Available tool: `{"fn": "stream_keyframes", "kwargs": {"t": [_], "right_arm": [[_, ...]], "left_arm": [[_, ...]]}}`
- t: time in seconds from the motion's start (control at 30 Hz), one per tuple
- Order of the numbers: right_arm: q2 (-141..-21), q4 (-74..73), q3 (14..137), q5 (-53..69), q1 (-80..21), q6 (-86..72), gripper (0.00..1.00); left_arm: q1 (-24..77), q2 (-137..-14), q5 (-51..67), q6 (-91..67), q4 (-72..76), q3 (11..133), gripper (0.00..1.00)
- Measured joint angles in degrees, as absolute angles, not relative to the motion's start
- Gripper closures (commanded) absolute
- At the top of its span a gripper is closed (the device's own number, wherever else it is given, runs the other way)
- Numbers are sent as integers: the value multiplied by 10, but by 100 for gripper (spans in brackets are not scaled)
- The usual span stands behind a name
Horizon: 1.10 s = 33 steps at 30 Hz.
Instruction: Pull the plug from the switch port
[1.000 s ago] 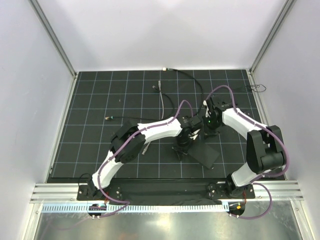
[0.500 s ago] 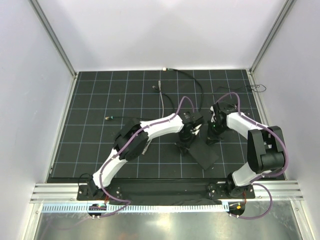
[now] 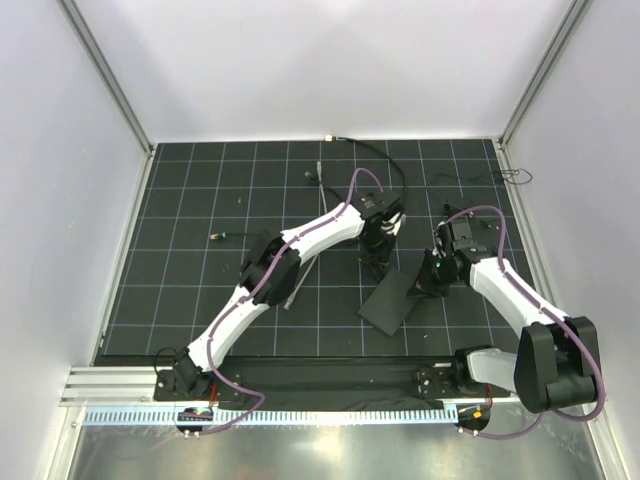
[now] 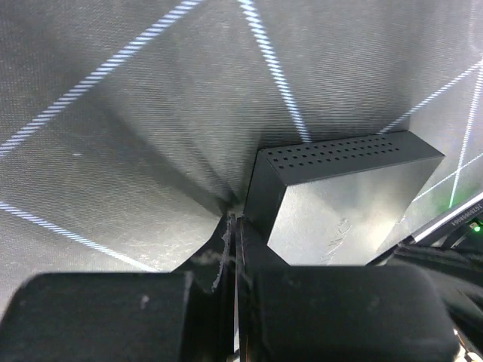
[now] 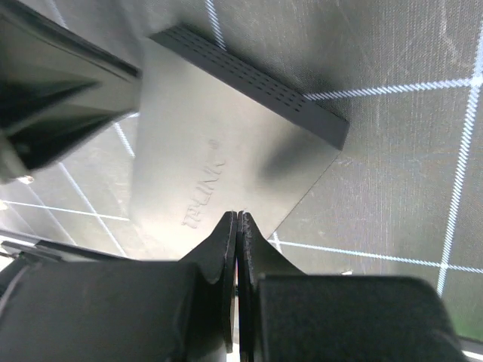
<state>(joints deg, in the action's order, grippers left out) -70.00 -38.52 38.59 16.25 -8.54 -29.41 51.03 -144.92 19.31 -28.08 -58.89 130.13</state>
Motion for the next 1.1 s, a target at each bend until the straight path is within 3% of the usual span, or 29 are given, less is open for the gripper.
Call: {"fn": "stream_keyframes", "kwargs": {"t": [0.07, 0.13, 0.23, 0.43, 0.53, 0.73, 0.83, 0.97, 1.1], "right_arm": [[-694, -390, 397, 164, -84, -299, 96], [-704, -398, 419, 156, -83, -286, 95], [-729, -421, 467, 126, -82, -252, 89], [-797, -409, 558, 96, -59, -195, 90], [-856, -376, 570, 132, -24, -183, 78], [-950, -338, 561, 201, -4, -177, 71], [-951, -321, 543, 223, -5, -184, 69], [-951, -299, 516, 237, -6, -188, 69], [-948, -293, 502, 243, -6, -193, 69]], "left_arm": [[511, -1447, 187, -280, -584, 1301, 99], [510, -1437, 168, -280, -588, 1295, 91], [498, -1403, 143, -285, -606, 1272, 86], [424, -1229, 148, -326, -594, 1106, 79], [403, -1150, 193, -373, -548, 1017, 75], [424, -1103, 273, -468, -435, 879, 72], [430, -1102, 297, -513, -383, 812, 77], [430, -1102, 310, -552, -353, 774, 95], [431, -1102, 318, -573, -327, 772, 100]]}}
